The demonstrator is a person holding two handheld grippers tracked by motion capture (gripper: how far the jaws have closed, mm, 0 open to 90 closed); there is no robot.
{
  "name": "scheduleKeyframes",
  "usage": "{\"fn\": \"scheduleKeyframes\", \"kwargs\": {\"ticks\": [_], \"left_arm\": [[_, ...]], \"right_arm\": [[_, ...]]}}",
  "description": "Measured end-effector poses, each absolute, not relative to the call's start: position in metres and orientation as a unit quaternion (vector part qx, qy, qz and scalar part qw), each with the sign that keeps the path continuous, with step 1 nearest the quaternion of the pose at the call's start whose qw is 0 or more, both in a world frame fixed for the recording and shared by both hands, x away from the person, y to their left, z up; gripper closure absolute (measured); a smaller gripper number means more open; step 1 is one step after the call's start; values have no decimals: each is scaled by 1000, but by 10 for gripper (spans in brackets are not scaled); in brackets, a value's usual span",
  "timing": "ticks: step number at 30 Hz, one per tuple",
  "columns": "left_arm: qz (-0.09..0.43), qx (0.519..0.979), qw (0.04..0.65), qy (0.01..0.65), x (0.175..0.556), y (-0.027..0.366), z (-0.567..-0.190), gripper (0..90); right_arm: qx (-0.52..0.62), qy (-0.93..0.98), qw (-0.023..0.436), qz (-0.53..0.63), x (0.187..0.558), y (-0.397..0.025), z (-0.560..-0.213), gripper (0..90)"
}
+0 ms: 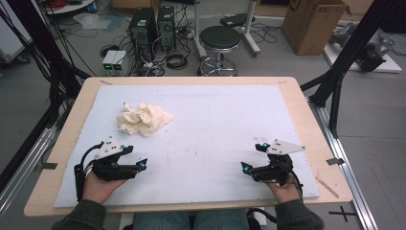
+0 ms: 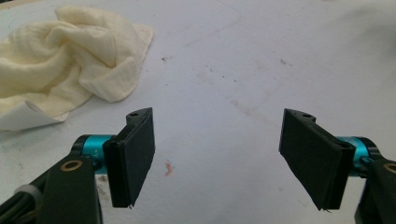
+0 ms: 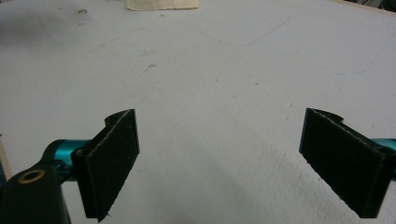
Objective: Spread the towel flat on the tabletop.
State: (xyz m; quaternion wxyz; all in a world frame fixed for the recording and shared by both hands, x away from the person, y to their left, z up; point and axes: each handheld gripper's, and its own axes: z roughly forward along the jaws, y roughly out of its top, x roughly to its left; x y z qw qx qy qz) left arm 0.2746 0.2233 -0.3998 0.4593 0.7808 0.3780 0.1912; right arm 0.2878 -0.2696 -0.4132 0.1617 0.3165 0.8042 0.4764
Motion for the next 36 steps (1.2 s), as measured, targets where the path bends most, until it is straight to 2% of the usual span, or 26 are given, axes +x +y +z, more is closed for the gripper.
{"fn": "scheduleKeyframes", "kwargs": {"ticks": [9, 19, 26, 36], "left_arm": [[190, 770, 463, 396, 305, 225, -388, 332], [205, 761, 442, 428, 353, 225, -377, 334], [193, 748, 440, 457, 386, 232, -375, 334], [186, 742, 411, 496, 421, 230, -403, 332]], "right_arm": [[314, 802, 163, 481, 290, -270, -411, 113], [301, 810, 165, 476, 292, -263, -410, 113], [299, 809, 161, 480, 295, -262, -411, 113], [296, 809, 158, 483, 297, -263, -412, 113]]}}
